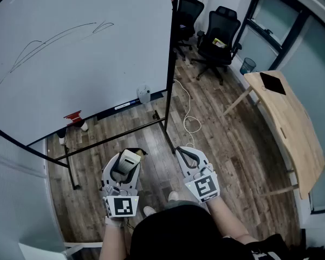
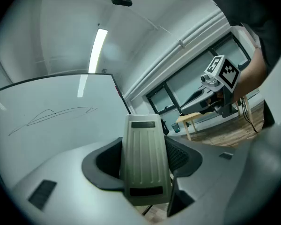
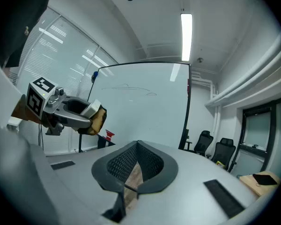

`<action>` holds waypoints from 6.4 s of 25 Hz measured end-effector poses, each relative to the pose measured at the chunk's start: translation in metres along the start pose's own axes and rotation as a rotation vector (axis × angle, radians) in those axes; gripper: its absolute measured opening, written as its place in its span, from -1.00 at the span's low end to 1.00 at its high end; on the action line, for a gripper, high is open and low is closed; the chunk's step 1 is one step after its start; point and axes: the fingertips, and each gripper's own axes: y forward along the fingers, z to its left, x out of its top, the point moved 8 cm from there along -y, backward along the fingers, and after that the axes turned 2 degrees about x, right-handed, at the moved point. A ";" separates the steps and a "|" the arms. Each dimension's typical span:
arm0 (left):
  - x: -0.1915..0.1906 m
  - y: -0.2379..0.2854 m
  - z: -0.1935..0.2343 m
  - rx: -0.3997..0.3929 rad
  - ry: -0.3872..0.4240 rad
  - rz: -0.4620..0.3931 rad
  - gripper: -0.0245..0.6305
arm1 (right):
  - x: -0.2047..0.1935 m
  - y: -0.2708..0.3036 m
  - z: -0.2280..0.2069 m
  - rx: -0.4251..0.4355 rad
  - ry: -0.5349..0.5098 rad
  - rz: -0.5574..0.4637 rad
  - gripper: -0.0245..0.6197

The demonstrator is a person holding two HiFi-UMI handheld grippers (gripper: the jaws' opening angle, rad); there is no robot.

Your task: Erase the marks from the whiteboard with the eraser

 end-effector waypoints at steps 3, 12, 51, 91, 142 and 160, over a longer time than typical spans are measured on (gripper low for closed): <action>0.009 0.014 -0.010 0.003 0.007 -0.002 -0.12 | -0.004 -0.004 -0.015 0.009 -0.003 -0.015 -0.84; 0.030 0.064 -0.044 0.024 0.058 0.046 -0.12 | -0.024 -0.013 -0.075 0.049 0.011 -0.072 -0.84; 0.032 0.328 0.210 0.305 0.189 -0.021 -0.12 | 0.065 0.349 -0.206 0.285 -0.163 -0.181 -0.84; 0.054 0.328 0.331 0.483 0.320 -0.231 -0.12 | 0.104 0.439 -0.094 0.641 -0.186 -0.265 -0.84; 0.093 0.358 0.300 0.555 -0.056 -0.295 -0.11 | 0.079 0.403 -0.160 0.695 -0.146 -0.303 -0.84; 0.122 0.398 0.273 0.492 0.125 -0.326 -0.12 | 0.068 0.400 -0.200 0.611 -0.139 -0.297 -0.84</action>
